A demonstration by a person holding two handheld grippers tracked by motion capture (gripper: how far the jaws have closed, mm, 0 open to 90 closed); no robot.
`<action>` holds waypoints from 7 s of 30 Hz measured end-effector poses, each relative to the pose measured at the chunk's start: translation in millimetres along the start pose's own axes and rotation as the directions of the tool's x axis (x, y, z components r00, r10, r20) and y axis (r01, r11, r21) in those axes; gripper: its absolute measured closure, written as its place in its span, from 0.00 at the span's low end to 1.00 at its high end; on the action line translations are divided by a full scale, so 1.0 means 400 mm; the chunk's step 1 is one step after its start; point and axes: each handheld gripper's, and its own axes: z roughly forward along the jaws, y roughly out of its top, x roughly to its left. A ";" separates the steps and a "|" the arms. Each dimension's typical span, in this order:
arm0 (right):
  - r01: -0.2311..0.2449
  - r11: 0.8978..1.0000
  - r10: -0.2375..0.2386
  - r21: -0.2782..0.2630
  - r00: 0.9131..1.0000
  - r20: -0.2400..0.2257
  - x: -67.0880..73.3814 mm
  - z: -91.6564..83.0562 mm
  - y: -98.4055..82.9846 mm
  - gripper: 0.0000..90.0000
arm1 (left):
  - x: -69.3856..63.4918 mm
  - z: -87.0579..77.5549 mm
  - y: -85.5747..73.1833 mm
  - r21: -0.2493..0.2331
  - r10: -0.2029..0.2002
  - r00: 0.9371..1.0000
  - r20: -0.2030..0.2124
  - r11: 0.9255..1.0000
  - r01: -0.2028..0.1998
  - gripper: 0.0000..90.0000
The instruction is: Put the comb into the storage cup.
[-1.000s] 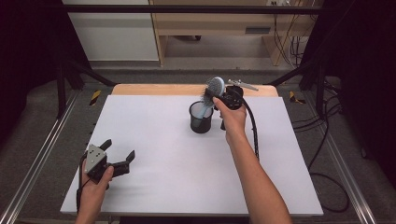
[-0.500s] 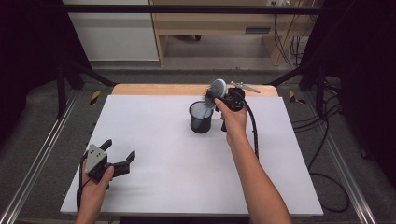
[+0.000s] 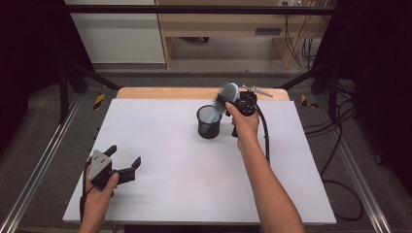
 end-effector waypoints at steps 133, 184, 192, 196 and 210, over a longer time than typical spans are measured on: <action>0.393 0.914 -0.385 -0.098 0.918 0.098 0.055 -0.173 0.072 0.05 | 0.014 -0.004 0.000 -0.010 -0.012 1.000 -0.016 1.000 0.012 0.02; 0.440 0.892 -0.426 -0.104 0.895 0.129 0.016 -0.316 0.055 0.03 | 0.094 -0.041 -0.006 -0.070 -0.119 0.992 -0.033 0.991 0.117 0.02; 0.448 0.886 -0.430 -0.121 0.891 0.149 -0.012 -0.350 0.039 0.03 | 0.100 -0.049 -0.003 -0.088 -0.127 0.991 -0.046 0.989 0.122 0.02; 0.450 0.882 -0.429 -0.140 0.890 0.155 -0.023 -0.367 0.029 0.04 | 0.102 -0.054 -0.003 -0.093 -0.129 0.990 -0.049 0.988 0.124 0.02; 0.448 0.881 -0.426 -0.149 0.890 0.160 -0.064 -0.425 0.001 0.04 | 0.109 -0.062 0.000 -0.122 -0.120 0.992 -0.035 0.986 0.115 0.02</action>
